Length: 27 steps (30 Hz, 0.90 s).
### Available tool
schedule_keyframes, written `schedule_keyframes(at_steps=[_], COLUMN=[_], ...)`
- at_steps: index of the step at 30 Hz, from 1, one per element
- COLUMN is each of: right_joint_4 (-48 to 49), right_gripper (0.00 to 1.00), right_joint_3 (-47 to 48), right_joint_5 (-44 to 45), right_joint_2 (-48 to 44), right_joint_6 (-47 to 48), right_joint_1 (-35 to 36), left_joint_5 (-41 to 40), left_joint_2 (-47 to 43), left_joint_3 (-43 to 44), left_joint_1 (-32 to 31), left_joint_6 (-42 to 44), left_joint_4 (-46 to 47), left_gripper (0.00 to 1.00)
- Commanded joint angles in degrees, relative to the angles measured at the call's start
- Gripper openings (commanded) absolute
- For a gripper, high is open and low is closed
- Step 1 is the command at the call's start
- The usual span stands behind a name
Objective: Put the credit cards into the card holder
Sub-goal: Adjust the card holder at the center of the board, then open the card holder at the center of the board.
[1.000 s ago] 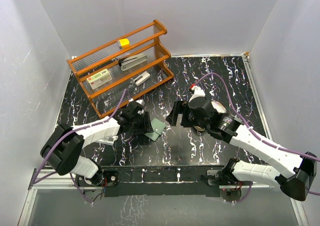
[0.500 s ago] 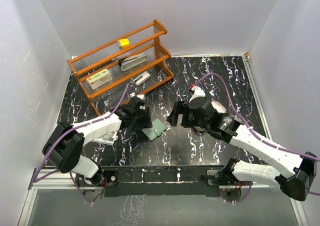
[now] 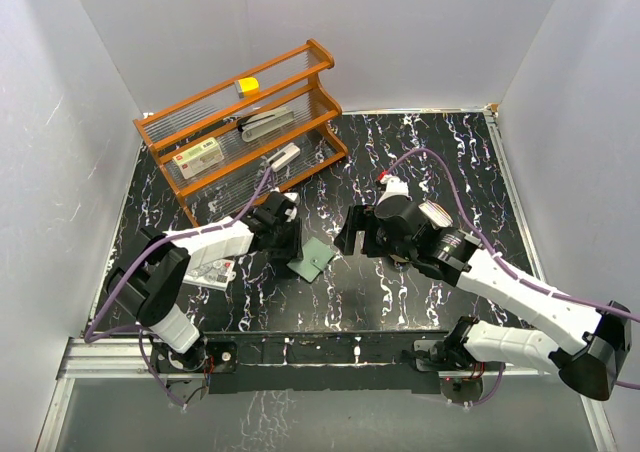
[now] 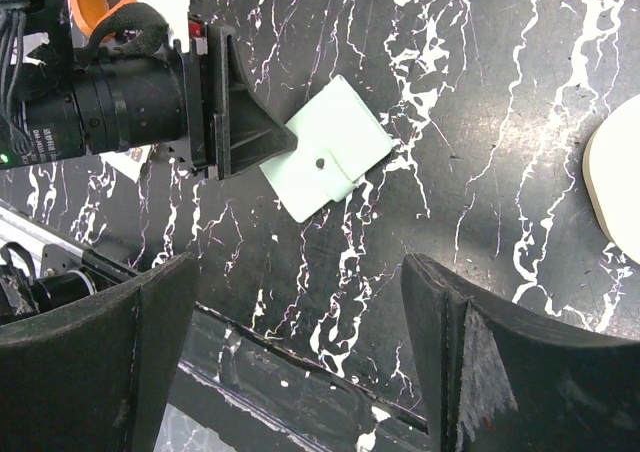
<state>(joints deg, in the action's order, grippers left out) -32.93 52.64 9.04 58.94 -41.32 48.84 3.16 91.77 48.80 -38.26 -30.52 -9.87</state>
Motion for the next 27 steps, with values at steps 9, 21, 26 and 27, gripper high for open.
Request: schedule_keyframes(at_steps=[9, 21, 26, 27], right_joint_4=[3.8, 7.8, 8.7, 9.1], right_gripper=[0.68, 0.31, 0.3, 0.3], right_joint_3=[-2.1, -4.5, -3.3, -3.1], right_joint_5=[-1.7, -9.5, -10.8, -10.7], right_joint_2=[1.3, 13.4, 19.3, 20.0], right_joint_6=[-0.9, -5.4, -7.0, -7.1], right_joint_1=[-0.2, -0.2, 0.9, 1.2], left_joint_5=[13.3, 9.6, 8.1, 8.0], left_joint_2=[-7.5, -18.2, -21.9, -22.2], left_joint_3=[-11.7, -20.2, -23.4, -23.8], left_joint_1=[-0.1, -1.1, -1.3, -1.3], left_joint_6=[-14.7, -26.6, -29.1, -29.5], left_joint_4=[6.7, 9.9, 11.6, 11.9], left_gripper=[0.0, 0.0, 0.0, 0.0])
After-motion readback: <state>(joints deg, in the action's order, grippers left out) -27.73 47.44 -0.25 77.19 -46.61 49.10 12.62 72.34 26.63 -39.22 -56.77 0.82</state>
